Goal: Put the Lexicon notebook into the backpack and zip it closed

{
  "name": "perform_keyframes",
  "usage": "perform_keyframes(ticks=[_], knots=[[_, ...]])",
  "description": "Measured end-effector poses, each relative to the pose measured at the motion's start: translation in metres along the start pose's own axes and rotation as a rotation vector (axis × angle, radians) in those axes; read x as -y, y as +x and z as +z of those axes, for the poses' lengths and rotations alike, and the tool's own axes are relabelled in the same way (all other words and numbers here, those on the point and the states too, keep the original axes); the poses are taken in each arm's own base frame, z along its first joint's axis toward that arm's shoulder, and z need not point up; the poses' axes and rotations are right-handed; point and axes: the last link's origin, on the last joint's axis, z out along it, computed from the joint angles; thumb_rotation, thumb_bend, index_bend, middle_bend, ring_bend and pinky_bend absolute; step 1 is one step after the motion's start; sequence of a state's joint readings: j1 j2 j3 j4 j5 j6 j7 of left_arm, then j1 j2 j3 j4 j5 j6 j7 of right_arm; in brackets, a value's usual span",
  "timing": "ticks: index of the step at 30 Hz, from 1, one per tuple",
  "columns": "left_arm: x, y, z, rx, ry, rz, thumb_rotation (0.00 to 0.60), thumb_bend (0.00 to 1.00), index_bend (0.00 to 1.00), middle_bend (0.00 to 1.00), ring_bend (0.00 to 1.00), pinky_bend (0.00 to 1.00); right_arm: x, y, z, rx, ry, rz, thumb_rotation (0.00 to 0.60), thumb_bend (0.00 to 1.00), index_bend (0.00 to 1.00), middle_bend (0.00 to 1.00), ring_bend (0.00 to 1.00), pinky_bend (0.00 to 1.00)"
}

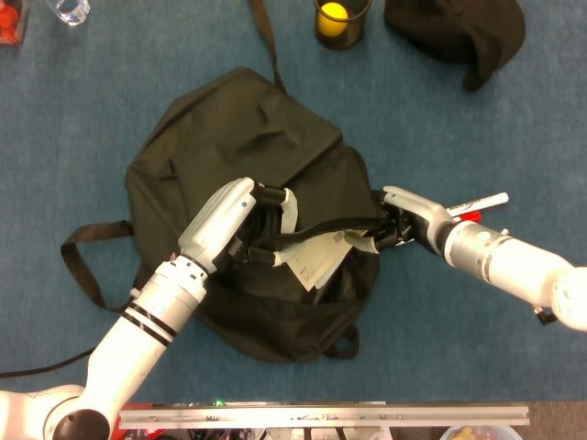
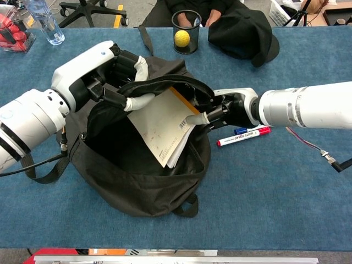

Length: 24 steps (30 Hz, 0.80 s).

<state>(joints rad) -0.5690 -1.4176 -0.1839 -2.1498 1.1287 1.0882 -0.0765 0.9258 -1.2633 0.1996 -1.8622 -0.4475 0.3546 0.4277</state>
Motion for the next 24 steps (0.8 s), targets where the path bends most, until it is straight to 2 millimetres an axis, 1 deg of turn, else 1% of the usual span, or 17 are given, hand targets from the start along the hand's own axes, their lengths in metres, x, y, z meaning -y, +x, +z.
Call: perform_keyframes(ticks=[2, 10, 17, 21, 24], knots=[[0.001, 0.001, 0.000, -0.001, 0.002, 0.001, 0.600, 0.34, 0.72, 0.65, 0.64, 0.79, -0.001, 0.001, 0.000, 0.012, 0.000, -0.053, 0.600, 0.39, 0.23, 0.20, 0.14, 0.35], [0.000, 0.002, -0.001, 0.002, 0.003, 0.000, 0.600, 0.34, 0.72, 0.65, 0.64, 0.79, -0.005, 0.009, -0.003, 0.015, 0.005, -0.289, 0.600, 0.39, 0.17, 0.18, 0.11, 0.32], [0.001, 0.002, -0.003, 0.008, 0.004, -0.001, 0.600, 0.34, 0.72, 0.65, 0.64, 0.79, -0.009, 0.019, -0.009, -0.018, 0.014, -0.489, 0.600, 0.39, 0.17, 0.18, 0.11, 0.32], [0.001, 0.002, -0.004, 0.014, 0.007, 0.001, 0.600, 0.34, 0.72, 0.65, 0.64, 0.79, -0.006, 0.023, -0.014, -0.032, 0.023, -0.552, 0.600, 0.39, 0.12, 0.18, 0.11, 0.32], [0.003, 0.003, -0.005, 0.015, 0.013, 0.004, 0.600, 0.34, 0.71, 0.65, 0.64, 0.79, -0.004, 0.027, -0.019, -0.050, 0.032, -0.572, 0.600, 0.39, 0.12, 0.18, 0.11, 0.32]])
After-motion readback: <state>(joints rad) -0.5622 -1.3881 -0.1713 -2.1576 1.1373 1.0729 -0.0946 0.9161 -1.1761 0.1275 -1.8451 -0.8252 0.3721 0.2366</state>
